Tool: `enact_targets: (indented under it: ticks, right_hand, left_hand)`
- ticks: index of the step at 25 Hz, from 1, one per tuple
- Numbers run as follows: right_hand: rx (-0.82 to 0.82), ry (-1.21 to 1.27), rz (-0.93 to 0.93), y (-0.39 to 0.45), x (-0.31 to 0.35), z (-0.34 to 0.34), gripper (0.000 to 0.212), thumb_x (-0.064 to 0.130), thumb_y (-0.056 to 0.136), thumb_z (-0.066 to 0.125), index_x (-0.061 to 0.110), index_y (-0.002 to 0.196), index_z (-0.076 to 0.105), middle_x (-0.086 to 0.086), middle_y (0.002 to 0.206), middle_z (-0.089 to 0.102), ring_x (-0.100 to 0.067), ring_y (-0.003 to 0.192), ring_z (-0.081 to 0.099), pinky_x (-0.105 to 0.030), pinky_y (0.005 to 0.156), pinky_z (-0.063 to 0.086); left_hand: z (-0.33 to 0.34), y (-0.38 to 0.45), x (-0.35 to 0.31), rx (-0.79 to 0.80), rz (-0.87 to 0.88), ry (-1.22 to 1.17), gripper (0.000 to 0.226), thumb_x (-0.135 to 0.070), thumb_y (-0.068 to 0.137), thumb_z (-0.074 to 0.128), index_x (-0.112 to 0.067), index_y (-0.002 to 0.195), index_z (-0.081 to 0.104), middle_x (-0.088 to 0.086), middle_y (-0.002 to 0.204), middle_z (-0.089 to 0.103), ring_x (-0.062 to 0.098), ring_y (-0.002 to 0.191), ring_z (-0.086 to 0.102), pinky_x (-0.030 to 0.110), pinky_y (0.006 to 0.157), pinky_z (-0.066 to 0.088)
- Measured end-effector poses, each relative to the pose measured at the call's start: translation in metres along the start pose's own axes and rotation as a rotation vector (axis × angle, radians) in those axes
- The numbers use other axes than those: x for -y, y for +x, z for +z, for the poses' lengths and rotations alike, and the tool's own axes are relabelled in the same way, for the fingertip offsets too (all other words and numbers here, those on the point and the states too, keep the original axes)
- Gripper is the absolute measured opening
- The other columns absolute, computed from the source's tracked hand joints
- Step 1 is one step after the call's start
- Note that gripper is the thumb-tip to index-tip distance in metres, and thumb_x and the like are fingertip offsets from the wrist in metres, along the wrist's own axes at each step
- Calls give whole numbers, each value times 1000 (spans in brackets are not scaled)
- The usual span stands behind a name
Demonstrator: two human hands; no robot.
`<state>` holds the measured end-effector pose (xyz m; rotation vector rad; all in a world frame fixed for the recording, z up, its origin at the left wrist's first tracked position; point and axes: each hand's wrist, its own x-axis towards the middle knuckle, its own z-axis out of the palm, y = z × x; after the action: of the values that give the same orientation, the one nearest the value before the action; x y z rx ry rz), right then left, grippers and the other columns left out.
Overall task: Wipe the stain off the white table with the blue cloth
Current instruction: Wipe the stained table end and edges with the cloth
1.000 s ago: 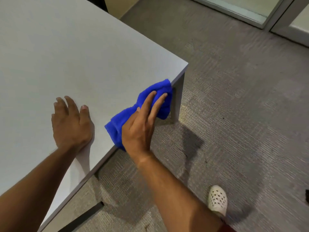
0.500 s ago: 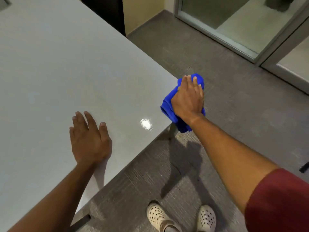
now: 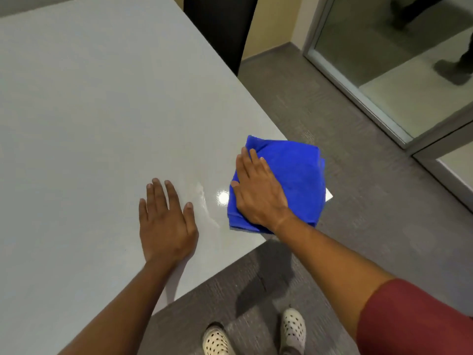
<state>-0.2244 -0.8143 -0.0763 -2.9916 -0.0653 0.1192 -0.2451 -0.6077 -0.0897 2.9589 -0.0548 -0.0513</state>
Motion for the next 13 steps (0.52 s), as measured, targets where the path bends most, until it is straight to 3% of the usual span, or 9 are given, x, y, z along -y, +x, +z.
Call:
enact_targets:
  ticks: [5, 9, 13]
  right_hand:
    - [120, 32, -394, -21, -14, -1, 71, 47, 100, 27, 5, 156, 14, -11, 166, 8, -22, 154, 4, -41, 125, 10]
    - [114, 41, -265, 19, -50, -7, 88, 58, 93, 33, 4, 156, 4, -15, 165, -5, -27, 153, -6, -41, 125, 0]
    - [103, 13, -218, 85, -58, -14, 87, 58, 93, 26, 1, 155, 3, -20, 164, -5, -32, 153, -5, -42, 124, -1]
  left_hand:
    - [-5, -2, 2, 20, -18, -8, 71, -51, 97, 13, -14, 157, 7, 10, 165, 3, 24, 153, 0, 42, 123, 6]
    - [-1, -2, 1, 24, -48, -35, 71, -56, 97, 9, -19, 157, -1, 2, 165, -7, 17, 152, -9, 40, 124, 2]
    - [1, -3, 0, 15, -112, -19, 73, -55, 98, 18, -18, 157, -2, 2, 166, -7, 14, 152, -11, 34, 123, -3]
